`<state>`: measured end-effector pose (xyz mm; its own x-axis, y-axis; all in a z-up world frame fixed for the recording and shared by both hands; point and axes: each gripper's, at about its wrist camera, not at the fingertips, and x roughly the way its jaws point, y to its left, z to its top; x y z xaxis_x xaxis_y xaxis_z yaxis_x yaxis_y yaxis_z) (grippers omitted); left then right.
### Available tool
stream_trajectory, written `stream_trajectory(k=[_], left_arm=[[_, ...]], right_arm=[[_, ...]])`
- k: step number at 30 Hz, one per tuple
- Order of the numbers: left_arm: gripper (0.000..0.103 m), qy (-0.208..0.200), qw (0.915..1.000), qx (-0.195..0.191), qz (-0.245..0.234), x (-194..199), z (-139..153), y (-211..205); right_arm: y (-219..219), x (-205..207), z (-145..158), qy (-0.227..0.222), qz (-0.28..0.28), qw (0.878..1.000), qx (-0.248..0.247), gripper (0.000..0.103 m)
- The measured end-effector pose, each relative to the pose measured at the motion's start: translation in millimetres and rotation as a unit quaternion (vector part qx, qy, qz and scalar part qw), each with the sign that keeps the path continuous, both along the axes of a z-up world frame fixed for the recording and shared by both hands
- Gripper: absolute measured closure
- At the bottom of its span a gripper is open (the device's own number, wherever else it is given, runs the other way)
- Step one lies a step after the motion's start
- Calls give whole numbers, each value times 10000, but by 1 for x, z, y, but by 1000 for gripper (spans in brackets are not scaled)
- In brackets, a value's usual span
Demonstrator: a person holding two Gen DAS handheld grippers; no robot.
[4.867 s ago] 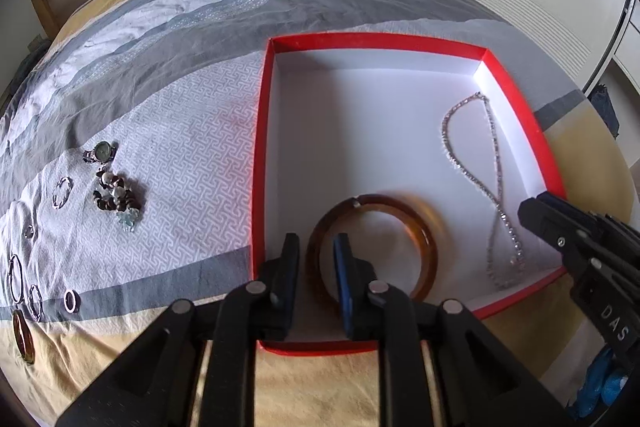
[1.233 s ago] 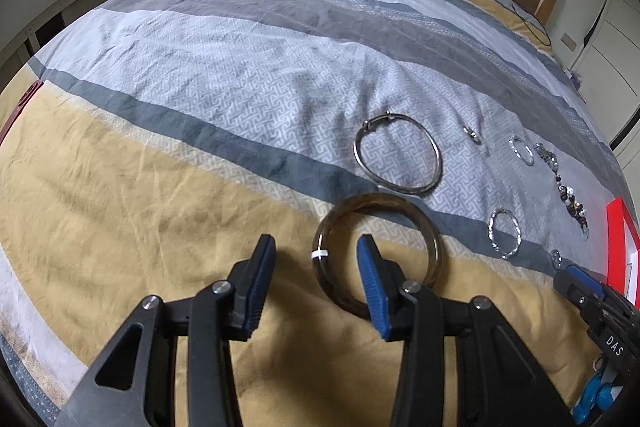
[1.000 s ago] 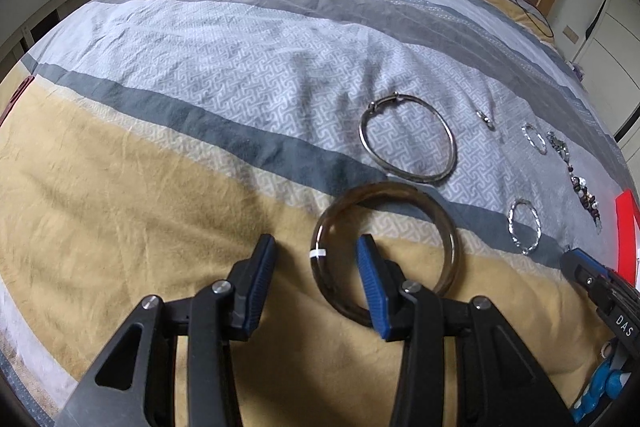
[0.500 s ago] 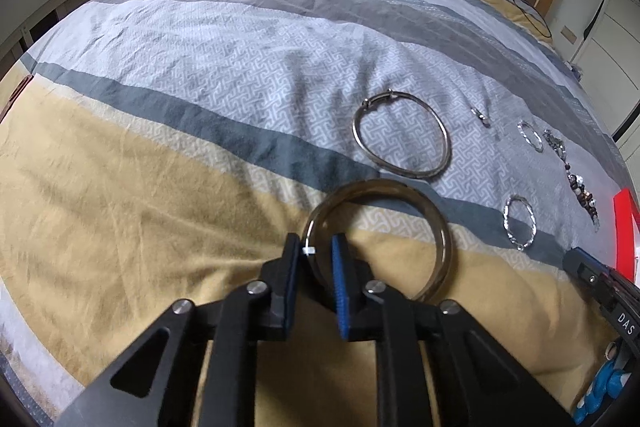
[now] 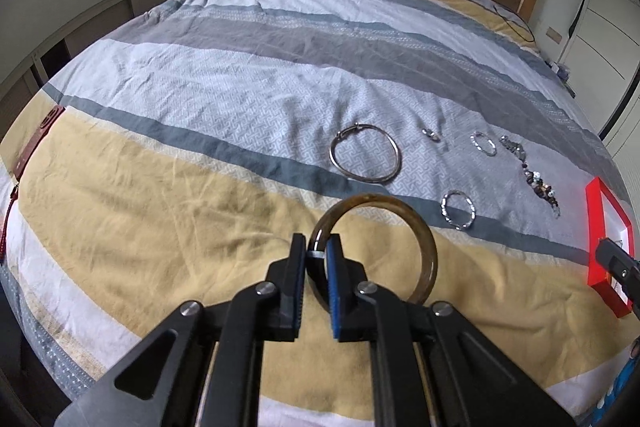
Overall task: Organize jewelry
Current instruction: 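Carry the brown bangle and silver ring into the red box and release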
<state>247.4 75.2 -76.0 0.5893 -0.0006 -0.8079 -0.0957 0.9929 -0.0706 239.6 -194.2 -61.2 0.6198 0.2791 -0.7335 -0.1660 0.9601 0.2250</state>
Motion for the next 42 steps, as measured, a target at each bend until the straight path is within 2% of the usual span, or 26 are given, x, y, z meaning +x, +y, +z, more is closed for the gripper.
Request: stream_trajectory(k=[12,19,25,30,35,42], left_arm=[[94,-646,9975,88,-260,-68,74,-25],[94,-922,9943,51,-538,-103,114,-66],[94,-1002,9910,-16,-886,-119,134,-113],[94,-1021,9862,21,-1302,-118,146,-159],[94,-1057,9785,46,-1771,-100,152,-209],[94,-827,9662,155,-2438,-50,122,-289]], right_arm=[[-19,-89,63,-619,-215,9978,80,83],[-52,-138,86,-934,-436,9944,244,83],[-97,-168,99,-1137,-680,9907,320,83],[-136,-177,99,-1192,-967,9875,371,83],[-167,-171,94,-1157,-1205,9854,342,83],[-213,-133,77,-911,-1574,9833,112,83]])
